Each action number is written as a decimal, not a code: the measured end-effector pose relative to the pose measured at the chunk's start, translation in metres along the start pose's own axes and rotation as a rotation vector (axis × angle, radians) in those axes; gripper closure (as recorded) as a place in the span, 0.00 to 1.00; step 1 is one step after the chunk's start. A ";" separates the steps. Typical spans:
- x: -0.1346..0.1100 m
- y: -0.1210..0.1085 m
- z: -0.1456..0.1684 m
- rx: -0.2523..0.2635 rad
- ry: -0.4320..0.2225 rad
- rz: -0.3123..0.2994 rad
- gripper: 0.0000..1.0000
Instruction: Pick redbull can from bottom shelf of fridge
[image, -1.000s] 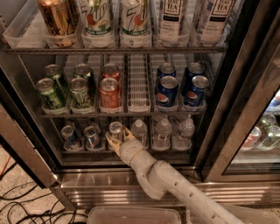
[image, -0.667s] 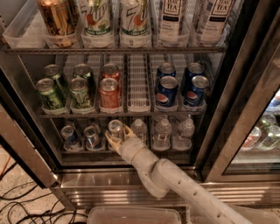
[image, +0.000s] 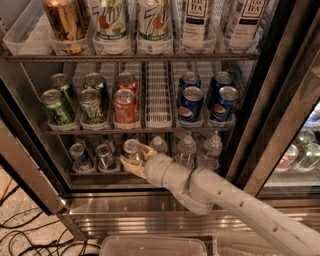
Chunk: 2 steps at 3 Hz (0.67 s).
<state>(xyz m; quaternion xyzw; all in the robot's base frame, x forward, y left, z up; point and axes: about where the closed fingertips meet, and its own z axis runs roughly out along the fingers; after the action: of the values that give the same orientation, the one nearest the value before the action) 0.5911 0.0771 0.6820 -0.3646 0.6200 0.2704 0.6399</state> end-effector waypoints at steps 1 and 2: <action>0.009 0.027 -0.017 -0.159 0.086 0.028 1.00; 0.009 0.053 -0.039 -0.304 0.155 0.060 1.00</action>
Offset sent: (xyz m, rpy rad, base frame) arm -0.1149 -0.0111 -0.0139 -0.1685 0.2726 0.4648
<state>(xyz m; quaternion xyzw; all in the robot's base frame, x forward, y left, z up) 0.5262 0.0757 0.6672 -0.4582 0.6302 0.3512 0.5193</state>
